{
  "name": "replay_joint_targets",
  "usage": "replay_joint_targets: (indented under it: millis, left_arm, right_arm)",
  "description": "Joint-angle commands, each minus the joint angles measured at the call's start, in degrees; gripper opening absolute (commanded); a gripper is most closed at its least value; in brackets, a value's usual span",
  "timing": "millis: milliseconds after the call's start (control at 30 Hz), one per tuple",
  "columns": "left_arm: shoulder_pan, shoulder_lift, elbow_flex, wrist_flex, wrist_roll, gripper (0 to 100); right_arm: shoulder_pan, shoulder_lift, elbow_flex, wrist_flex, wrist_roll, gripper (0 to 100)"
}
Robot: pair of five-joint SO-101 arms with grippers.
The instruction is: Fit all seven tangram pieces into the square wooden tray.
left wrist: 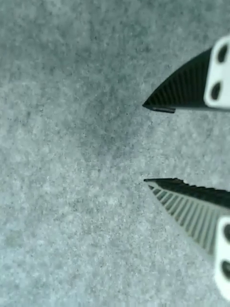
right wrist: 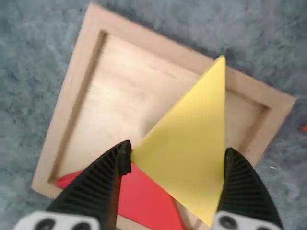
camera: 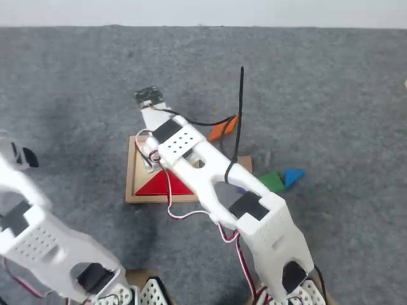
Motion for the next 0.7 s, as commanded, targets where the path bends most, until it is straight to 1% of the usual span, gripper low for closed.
replay_joint_targets:
  millis: [0, 67, 267, 400, 667]
  left_arm:
    - [0.6, -1.6, -2.3, 0.7, -0.2, 22]
    - [0.7, -1.6, -2.3, 0.7, -0.2, 22]
    - [1.1, -1.6, -2.3, 0.7, -0.2, 22]
    - [1.2, -1.6, -2.3, 0.7, -0.2, 22]
    - [1.3, -1.6, -2.3, 0.7, -0.2, 22]
  right_arm:
    - [2.4, -1.5, -0.6, -0.7, -3.9, 20.9]
    - [2.7, -1.2, -0.6, -0.6, -6.0, 20.9]
    - [2.3, -1.0, -0.6, -0.7, -7.1, 20.9]
    - [2.7, -0.9, -0.5, -0.5, -11.1, 20.9]
    - [2.4, -0.9, -0.5, -0.7, -14.5, 20.9]
